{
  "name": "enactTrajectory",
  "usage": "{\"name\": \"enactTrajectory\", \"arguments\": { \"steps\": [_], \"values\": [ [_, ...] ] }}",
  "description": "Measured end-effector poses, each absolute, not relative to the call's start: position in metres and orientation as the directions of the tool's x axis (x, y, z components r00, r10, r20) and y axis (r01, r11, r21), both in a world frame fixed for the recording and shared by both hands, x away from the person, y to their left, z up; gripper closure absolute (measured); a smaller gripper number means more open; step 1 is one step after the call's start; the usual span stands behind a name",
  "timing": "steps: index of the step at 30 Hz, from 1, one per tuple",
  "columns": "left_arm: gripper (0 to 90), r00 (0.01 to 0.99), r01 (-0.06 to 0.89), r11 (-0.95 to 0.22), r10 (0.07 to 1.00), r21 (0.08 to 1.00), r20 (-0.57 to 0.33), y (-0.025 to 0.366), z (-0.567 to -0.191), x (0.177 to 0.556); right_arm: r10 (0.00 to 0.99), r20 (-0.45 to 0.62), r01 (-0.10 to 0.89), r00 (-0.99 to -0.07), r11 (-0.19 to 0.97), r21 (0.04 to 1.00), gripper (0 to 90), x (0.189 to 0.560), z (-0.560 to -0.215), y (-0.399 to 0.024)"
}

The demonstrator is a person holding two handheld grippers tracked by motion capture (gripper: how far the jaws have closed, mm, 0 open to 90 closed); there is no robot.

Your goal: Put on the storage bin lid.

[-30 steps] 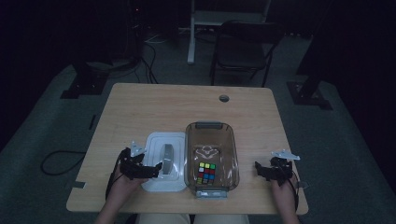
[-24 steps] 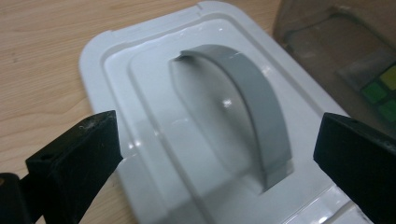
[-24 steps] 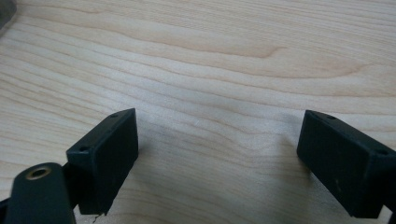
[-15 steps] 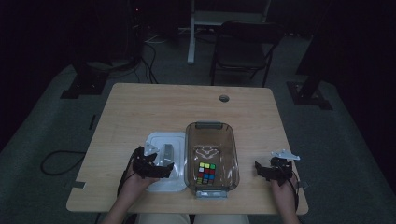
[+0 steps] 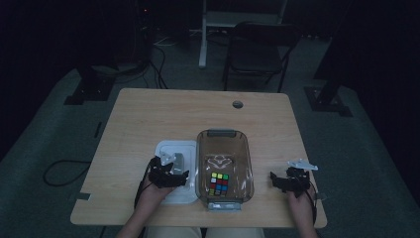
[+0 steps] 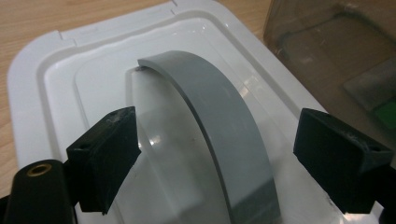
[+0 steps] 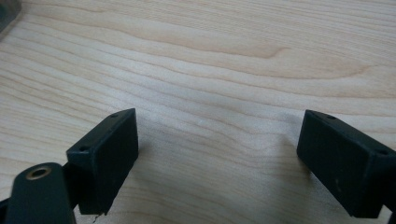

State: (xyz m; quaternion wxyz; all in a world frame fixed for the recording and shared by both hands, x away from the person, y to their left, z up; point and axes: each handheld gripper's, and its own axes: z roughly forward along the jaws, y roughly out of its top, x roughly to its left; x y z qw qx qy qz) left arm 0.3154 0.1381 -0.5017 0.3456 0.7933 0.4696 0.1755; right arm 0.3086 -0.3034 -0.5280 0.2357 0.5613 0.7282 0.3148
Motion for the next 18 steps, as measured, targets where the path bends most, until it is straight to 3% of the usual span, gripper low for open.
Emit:
{"name": "enactTrajectory", "arguments": {
  "steps": [2, 4, 6, 8, 9, 15, 18],
  "values": [
    [25.0, 0.496, 0.618, -0.314, 0.867, 0.720, -0.048, 0.1389, -0.5031, 0.3156, 0.966, 0.010, 0.669, -0.259, 0.172, 0.723, 12.5, 0.3086, -0.5280, -0.3034],
    [26.8, 0.494, 0.620, -0.307, 0.868, 0.722, -0.055, 0.1394, -0.5046, 0.3158, 0.966, 0.010, 0.669, -0.259, 0.172, 0.723, 12.6, 0.3086, -0.5280, -0.3033],
    [37.1, 0.498, 0.618, -0.306, 0.865, 0.724, -0.060, 0.1398, -0.5055, 0.3154, 0.966, 0.010, 0.669, -0.259, 0.171, 0.723, 12.6, 0.3086, -0.5280, -0.3033],
    [37.4, 0.503, 0.612, -0.310, 0.863, 0.728, -0.056, 0.1409, -0.5061, 0.3150, 0.966, 0.010, 0.669, -0.259, 0.171, 0.723, 12.5, 0.3086, -0.5280, -0.3033],
    [44.8, 0.501, 0.611, -0.300, 0.863, 0.733, -0.064, 0.1416, -0.5063, 0.3148, 0.966, 0.010, 0.669, -0.259, 0.171, 0.723, 12.6, 0.3086, -0.5280, -0.3033],
    [54.9, 0.497, 0.608, -0.286, 0.865, 0.741, -0.073, 0.1428, -0.5050, 0.3140, 0.966, 0.010, 0.669, -0.259, 0.172, 0.723, 12.6, 0.3086, -0.5280, -0.3033],
    [55.1, 0.497, 0.601, -0.280, 0.865, 0.749, -0.076, 0.1454, -0.5039, 0.3142, 0.966, 0.010, 0.669, -0.259, 0.172, 0.723, 12.6, 0.3086, -0.5280, -0.3033]
  ]
}}
